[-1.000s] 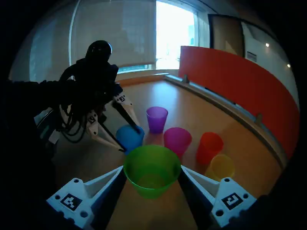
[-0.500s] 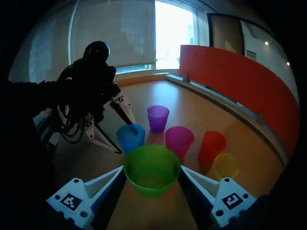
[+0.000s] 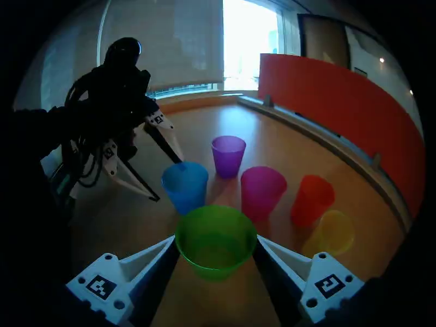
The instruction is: Pour water
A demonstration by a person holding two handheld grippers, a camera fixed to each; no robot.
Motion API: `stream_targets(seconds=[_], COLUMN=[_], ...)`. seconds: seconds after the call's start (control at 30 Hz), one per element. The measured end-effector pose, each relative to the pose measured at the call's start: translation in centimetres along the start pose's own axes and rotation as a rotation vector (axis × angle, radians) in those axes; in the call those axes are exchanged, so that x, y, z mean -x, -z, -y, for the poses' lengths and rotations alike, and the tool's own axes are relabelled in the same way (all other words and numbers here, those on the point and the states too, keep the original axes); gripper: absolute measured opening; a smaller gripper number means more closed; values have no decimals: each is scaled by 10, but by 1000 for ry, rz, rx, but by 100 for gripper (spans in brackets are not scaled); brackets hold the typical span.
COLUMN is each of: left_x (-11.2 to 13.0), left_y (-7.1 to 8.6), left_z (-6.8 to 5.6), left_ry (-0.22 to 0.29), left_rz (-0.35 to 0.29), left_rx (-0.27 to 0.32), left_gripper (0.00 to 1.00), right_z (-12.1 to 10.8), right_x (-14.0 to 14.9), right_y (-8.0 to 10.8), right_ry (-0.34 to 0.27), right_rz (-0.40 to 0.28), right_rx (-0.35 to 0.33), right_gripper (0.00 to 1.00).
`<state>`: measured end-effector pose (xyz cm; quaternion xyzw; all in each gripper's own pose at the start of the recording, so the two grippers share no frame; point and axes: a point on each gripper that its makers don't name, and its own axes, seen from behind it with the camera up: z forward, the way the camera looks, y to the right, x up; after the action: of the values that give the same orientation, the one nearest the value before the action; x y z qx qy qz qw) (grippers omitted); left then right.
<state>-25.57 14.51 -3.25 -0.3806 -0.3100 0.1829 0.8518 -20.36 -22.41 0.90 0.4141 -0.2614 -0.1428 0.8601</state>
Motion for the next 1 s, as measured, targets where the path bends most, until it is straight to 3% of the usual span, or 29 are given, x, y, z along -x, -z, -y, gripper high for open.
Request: stream_targets(seconds=[0.57,1.0], left_x=[0,-2], left_y=[19,20], left_z=[-3,-8], left_ry=[23,23], left_rz=[-47,-61], left_rx=[-30,-33], left_gripper=[100,100], right_z=[-5,-7], right_x=[17,25], right_y=[-17,-11], right_ry=[13,-3], right_rz=[2,-5], right_rx=[15,33], right_gripper=[90,92])
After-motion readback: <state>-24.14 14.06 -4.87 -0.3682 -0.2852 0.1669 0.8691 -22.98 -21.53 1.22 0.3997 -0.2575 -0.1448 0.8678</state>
